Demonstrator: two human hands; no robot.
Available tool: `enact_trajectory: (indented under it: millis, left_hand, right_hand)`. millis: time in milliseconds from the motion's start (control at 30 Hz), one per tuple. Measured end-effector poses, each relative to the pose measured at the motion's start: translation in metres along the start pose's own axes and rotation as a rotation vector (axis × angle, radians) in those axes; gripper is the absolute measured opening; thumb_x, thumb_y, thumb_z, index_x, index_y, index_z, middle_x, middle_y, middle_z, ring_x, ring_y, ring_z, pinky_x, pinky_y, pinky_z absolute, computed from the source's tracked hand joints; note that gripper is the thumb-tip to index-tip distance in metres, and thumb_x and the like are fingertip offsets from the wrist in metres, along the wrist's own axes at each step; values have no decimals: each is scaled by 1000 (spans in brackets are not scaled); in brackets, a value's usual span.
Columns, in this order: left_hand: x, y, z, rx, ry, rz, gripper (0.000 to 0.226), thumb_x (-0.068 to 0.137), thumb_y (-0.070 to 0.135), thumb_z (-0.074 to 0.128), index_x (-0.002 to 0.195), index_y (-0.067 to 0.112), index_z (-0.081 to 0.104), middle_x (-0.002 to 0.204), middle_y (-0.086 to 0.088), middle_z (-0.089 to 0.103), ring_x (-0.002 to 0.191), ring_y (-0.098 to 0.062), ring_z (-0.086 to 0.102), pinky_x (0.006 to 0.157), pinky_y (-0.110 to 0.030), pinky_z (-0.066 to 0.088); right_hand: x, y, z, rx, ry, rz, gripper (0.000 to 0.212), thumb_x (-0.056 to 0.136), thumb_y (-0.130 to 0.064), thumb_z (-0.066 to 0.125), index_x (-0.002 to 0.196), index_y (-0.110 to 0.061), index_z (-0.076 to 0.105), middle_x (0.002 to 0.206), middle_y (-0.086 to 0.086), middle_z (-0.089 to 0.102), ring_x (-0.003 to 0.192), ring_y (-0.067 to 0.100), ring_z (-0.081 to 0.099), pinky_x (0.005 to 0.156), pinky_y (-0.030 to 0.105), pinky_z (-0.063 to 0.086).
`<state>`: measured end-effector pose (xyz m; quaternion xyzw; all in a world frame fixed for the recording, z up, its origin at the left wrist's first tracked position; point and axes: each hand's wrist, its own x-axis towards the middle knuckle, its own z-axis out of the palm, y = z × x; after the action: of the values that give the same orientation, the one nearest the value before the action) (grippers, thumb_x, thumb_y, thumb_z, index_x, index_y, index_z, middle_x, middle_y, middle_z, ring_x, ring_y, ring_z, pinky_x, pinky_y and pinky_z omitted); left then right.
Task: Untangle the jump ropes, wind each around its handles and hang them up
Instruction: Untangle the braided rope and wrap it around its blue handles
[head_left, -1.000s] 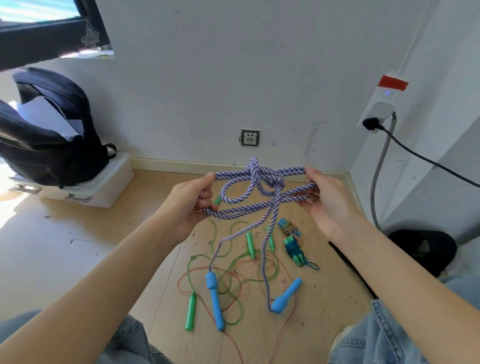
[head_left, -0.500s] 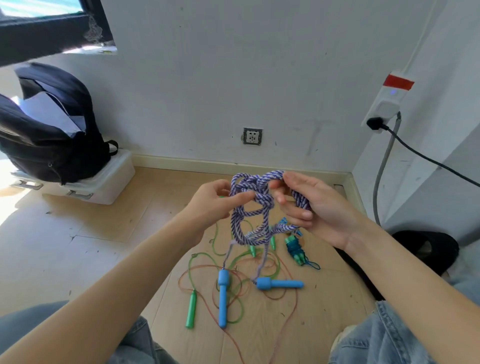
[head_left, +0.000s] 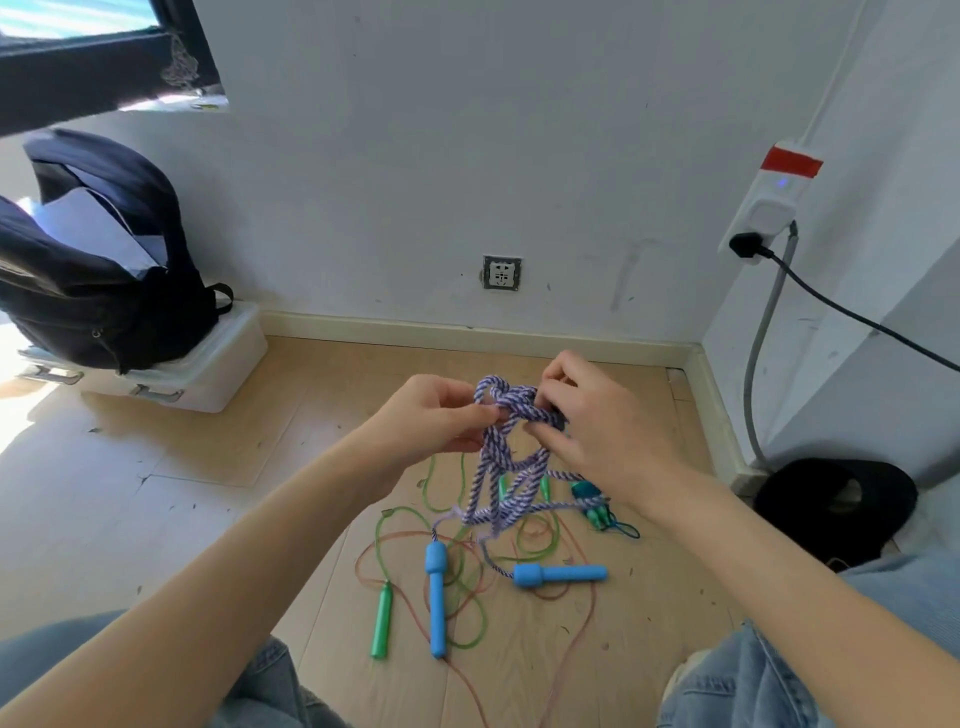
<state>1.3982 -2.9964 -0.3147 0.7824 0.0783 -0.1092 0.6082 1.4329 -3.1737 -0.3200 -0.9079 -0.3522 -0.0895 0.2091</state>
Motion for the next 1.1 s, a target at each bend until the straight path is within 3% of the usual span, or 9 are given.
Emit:
enact_trajectory:
  millis: [200, 267, 333, 433, 567, 733, 867, 1033, 1100]
  left_hand:
    - [12, -9, 1, 539, 158, -27, 20, 85, 22, 60, 90, 5, 68, 64, -1, 52, 56, -13, 44, 56, -24, 36]
    - [14, -8, 4, 397, 99, -49, 19, 88, 17, 56, 92, 1, 64, 72, -3, 57, 66, -16, 52, 66, -26, 47]
    - [10, -3, 0, -1, 35, -93, 15, 91, 11, 51, 86, 3, 62, 78, -4, 62, 75, -16, 59, 76, -28, 54]
    - [5, 4, -10, -391, -23, -76, 19, 92, 9, 48, 78, 12, 60, 66, 1, 65, 66, -14, 62, 69, -29, 55]
    - [1, 8, -10, -473, -71, -6, 14, 95, 17, 47, 89, 12, 58, 55, 4, 53, 64, -14, 61, 66, -28, 55]
    - [5, 11, -15, -469, 38, 39, 17, 93, 14, 51, 84, 5, 62, 50, 4, 43, 47, -10, 51, 54, -20, 49]
    - [11, 14, -17, -473, 93, -34, 10, 90, 10, 55, 80, 10, 56, 46, 5, 37, 39, -9, 42, 44, -17, 42]
    - [6, 5, -16, -258, 26, -79, 10, 89, 15, 59, 97, 10, 60, 62, 4, 48, 47, -6, 49, 59, -23, 53]
    - [3, 1, -13, -250, 26, -60, 13, 92, 12, 54, 102, 7, 59, 71, 1, 54, 49, -7, 50, 63, -26, 55]
  right_hand:
    - [9, 11, -3, 317, 193, 378, 11, 87, -14, 60, 81, -6, 62, 76, 1, 61, 72, 19, 57, 63, 24, 40]
    - [10, 14, -4, 356, 182, 430, 10, 86, -16, 61, 77, -11, 61, 76, 0, 63, 74, 18, 59, 61, 16, 41]
    - [11, 17, -9, 423, 46, 399, 14, 82, -19, 67, 70, -20, 59, 84, -1, 67, 79, 15, 61, 69, 11, 44]
    - [9, 14, -9, 476, -189, 316, 13, 75, -29, 73, 76, -25, 60, 98, -5, 65, 93, 12, 60, 87, 33, 49]
    - [10, 3, 2, 475, -53, 263, 21, 74, -35, 72, 69, -25, 55, 100, -1, 56, 93, 14, 55, 80, 27, 42]
    - [15, 11, -8, 366, 67, 358, 26, 76, -20, 70, 59, -16, 51, 74, -2, 55, 63, 11, 50, 58, 23, 37]
    - [17, 15, -7, 666, 134, 595, 29, 81, -11, 64, 54, -15, 54, 49, -7, 61, 47, 8, 59, 54, 21, 46]
    - [12, 14, -7, 844, -117, 566, 11, 84, -7, 61, 78, -15, 62, 85, 4, 65, 77, 16, 58, 76, 29, 48]
    - [8, 11, -6, 677, -256, 433, 11, 82, -8, 64, 79, -19, 62, 96, 4, 59, 86, 14, 56, 78, 27, 47]
